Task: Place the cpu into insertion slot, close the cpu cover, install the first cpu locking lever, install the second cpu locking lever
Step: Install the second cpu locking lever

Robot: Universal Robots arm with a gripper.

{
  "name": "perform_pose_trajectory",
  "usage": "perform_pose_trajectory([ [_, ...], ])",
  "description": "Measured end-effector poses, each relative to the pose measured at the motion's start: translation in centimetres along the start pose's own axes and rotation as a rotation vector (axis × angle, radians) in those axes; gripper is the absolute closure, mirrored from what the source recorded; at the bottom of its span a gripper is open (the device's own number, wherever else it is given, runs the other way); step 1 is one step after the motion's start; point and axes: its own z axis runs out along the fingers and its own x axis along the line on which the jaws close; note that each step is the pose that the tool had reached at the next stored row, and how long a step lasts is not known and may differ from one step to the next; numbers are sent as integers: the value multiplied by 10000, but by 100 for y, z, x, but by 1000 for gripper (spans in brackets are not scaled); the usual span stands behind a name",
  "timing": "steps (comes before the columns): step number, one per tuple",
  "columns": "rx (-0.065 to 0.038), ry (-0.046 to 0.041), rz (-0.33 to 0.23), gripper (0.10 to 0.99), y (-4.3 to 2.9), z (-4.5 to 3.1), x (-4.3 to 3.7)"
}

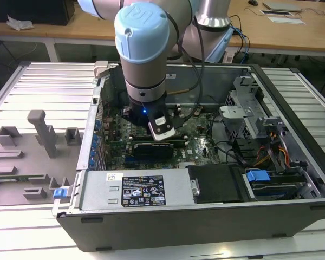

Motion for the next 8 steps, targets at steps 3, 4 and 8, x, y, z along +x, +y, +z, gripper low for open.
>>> perform_pose_trajectory([
  [3, -188, 39, -17, 980, -6, 17, 10],
  [4, -233, 49, -24, 980, -10, 23, 19],
  [8, -246, 56, -40, 980, -24, 48, 33],
])
